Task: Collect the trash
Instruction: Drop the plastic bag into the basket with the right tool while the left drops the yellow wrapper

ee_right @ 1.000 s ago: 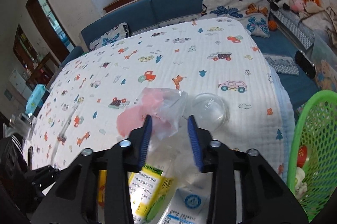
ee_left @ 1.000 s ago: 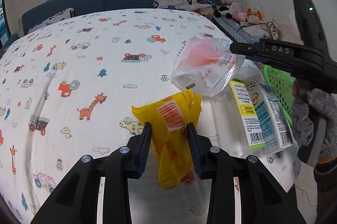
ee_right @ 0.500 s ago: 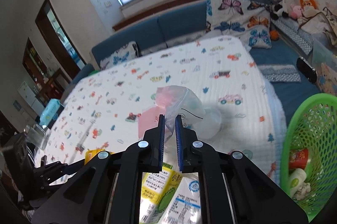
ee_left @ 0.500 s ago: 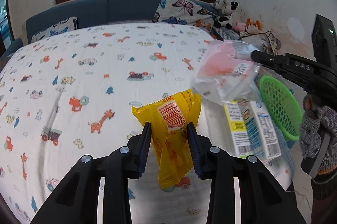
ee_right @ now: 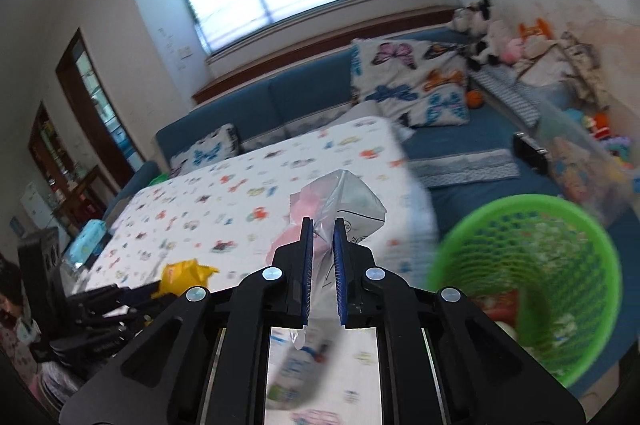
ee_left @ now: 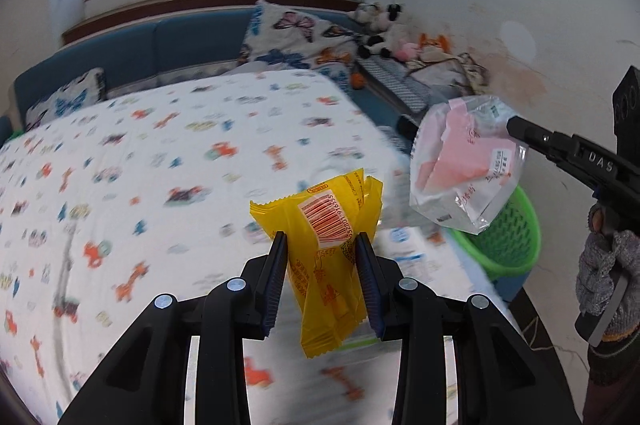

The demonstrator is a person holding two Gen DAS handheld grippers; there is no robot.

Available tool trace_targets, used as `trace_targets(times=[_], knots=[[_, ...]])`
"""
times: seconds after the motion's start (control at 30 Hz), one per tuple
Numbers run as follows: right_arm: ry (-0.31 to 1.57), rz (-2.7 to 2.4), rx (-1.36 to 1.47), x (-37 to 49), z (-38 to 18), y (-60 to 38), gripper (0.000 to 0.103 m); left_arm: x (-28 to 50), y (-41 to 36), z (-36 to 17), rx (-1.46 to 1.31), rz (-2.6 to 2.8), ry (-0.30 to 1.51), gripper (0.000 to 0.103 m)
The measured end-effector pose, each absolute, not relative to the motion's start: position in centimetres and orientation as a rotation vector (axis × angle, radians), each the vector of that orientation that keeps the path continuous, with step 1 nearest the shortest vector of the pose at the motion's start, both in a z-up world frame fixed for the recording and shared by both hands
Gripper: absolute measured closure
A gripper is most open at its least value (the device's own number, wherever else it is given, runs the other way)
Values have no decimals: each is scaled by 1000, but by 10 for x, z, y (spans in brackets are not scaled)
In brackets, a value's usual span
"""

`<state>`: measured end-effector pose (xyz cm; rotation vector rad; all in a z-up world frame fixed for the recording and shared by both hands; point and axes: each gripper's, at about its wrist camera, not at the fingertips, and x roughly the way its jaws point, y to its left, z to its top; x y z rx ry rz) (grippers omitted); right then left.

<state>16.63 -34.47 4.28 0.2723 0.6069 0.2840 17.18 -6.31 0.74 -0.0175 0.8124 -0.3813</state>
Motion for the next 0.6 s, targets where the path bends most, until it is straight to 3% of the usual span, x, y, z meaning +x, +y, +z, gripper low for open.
trace_targets(times=[0.6], knots=[[675, -40, 230, 140, -2, -476, 91, 200, -208, 9, 101, -575, 851, 69]])
